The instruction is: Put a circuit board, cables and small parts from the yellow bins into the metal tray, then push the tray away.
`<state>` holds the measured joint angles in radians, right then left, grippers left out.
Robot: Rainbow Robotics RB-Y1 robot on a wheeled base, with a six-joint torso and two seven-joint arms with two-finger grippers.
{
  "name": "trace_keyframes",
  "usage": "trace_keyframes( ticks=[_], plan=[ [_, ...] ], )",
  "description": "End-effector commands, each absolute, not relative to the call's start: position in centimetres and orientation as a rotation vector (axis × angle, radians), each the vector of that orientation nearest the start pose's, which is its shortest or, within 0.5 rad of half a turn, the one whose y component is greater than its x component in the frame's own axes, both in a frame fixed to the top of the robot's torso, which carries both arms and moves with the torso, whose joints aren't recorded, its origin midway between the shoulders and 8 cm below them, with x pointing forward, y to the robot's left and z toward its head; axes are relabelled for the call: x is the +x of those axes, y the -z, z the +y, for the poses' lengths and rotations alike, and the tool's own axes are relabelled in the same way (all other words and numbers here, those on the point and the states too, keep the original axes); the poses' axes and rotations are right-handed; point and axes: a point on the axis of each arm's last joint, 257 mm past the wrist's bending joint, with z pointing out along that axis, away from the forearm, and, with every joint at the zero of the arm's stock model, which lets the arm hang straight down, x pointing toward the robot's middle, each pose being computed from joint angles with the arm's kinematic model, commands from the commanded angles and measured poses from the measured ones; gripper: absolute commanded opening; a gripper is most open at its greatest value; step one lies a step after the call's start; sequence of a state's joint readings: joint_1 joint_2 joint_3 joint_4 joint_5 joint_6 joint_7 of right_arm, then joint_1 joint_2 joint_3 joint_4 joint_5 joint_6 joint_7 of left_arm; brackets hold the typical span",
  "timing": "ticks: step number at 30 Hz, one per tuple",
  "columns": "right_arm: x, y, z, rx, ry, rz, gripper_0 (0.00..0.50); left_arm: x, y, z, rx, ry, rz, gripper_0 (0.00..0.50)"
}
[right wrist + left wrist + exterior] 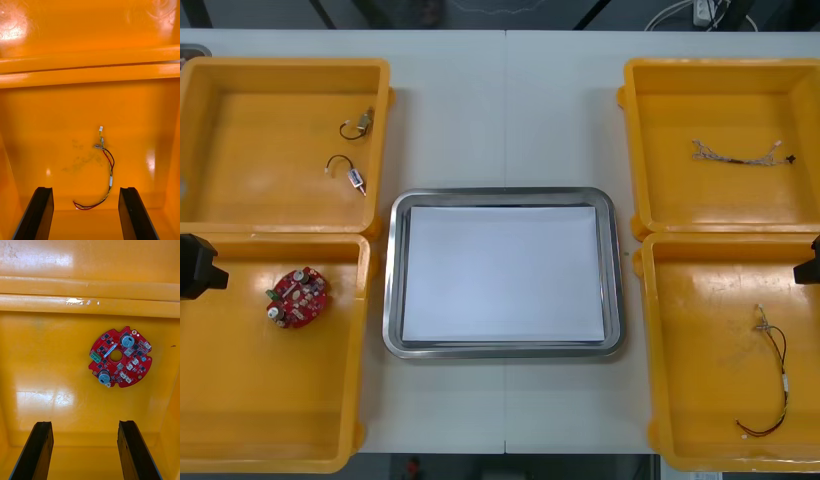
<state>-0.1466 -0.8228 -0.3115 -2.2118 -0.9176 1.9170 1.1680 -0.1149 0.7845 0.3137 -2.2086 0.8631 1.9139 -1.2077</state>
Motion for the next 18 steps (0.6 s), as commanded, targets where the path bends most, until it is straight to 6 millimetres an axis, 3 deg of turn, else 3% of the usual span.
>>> trace_keyframes(
  ticks=[1,18],
  plan=[
    [36.45,14.85,-37.90,0.149,-0.007,2.673,0.500,35.42,16.47,38.82,-0.083,-0.063,2.697,0.500],
    [36.45,14.85,-37.90,0.149,-0.007,2.673,0.500,35.42,16.47,38.82,-0.083,-0.063,2.697,0.500]
  ],
)
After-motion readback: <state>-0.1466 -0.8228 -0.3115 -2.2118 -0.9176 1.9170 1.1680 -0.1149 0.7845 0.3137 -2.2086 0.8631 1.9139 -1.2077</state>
